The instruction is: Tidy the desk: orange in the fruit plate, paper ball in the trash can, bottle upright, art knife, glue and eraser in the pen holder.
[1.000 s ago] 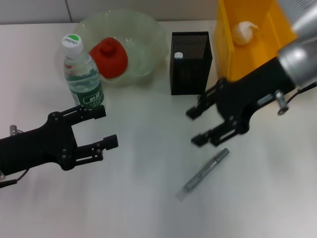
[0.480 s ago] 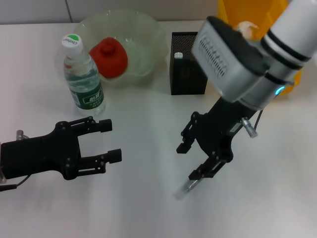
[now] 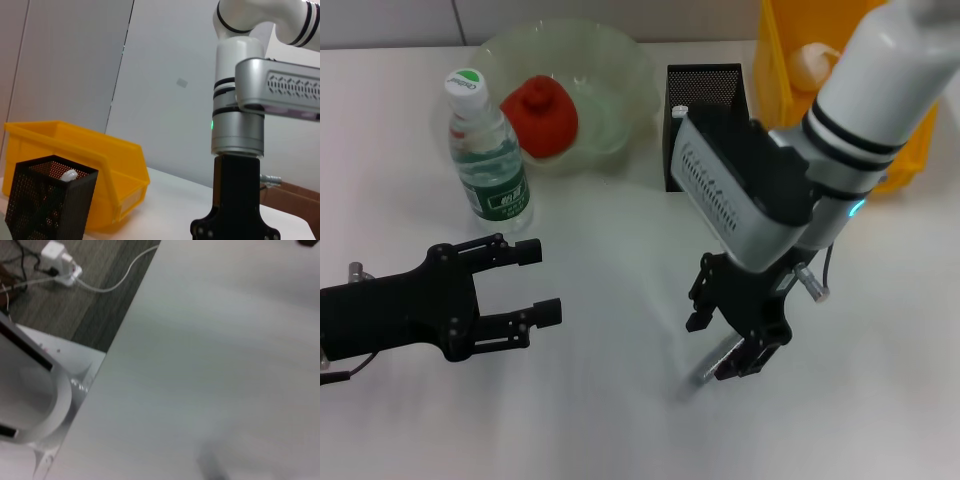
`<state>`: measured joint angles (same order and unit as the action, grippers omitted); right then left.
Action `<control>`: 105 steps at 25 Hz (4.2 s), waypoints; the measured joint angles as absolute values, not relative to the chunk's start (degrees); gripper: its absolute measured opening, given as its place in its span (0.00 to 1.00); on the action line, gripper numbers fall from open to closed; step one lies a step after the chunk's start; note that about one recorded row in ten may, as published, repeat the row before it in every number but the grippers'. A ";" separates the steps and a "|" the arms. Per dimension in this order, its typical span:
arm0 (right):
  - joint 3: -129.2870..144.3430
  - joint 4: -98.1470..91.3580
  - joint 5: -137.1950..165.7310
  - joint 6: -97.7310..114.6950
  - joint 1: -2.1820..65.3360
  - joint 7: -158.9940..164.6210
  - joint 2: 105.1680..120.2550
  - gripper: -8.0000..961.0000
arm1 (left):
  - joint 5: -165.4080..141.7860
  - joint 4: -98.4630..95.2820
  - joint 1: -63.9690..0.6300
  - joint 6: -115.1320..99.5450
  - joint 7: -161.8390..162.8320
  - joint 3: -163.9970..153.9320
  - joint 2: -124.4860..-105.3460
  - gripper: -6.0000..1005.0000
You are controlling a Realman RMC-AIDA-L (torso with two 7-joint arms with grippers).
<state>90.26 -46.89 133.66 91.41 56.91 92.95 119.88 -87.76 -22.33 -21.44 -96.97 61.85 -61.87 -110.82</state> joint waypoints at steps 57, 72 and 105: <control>105.81 -48.48 130.15 83.55 55.75 95.24 119.88 0.23 | -87.72 -21.80 -21.10 -96.68 61.78 -59.94 -111.35 0.78; 81.13 -48.61 129.63 90.01 52.25 93.10 119.24 0.16 | -87.48 -22.28 -20.92 -97.04 61.69 -59.67 -111.35 0.78; 52.94 -21.33 82.43 86.92 38.13 86.40 118.25 0.15 | -87.19 -21.82 -20.95 -99.28 57.18 -54.49 -115.54 0.78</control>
